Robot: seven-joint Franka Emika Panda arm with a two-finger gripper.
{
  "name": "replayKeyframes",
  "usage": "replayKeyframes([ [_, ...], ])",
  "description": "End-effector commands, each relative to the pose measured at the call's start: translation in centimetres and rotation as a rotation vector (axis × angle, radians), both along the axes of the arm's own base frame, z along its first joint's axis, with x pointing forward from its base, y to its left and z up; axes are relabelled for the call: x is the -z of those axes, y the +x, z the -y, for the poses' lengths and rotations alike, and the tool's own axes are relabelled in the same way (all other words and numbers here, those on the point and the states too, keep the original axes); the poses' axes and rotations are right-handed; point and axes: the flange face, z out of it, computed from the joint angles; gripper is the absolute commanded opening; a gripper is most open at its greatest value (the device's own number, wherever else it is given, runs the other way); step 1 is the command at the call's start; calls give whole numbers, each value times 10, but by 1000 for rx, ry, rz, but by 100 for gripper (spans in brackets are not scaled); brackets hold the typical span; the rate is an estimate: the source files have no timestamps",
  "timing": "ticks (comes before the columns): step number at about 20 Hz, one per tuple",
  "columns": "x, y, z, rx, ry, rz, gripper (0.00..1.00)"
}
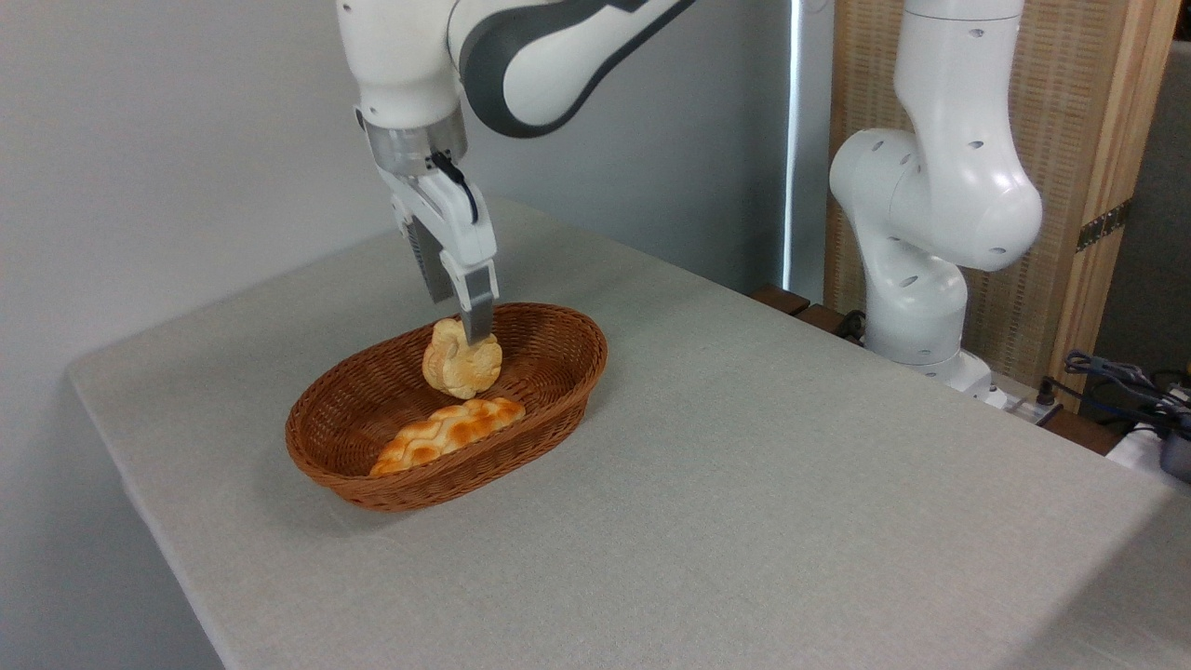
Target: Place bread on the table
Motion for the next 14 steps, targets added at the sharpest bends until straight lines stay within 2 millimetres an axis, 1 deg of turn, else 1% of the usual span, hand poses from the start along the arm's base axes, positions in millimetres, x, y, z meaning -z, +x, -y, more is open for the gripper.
replayKeyframes([
  [1, 40, -6, -4, 4, 29, 61, 100],
  [6, 44, -1, -3, 0, 23, 85, 100],
  [7, 43, 1, -4, -5, 17, 102, 93],
  [10, 42, 3, -4, -6, 14, 108, 56],
  [13, 41, 4, -6, -10, 14, 109, 34],
  [14, 41, 4, -6, -10, 14, 109, 33],
])
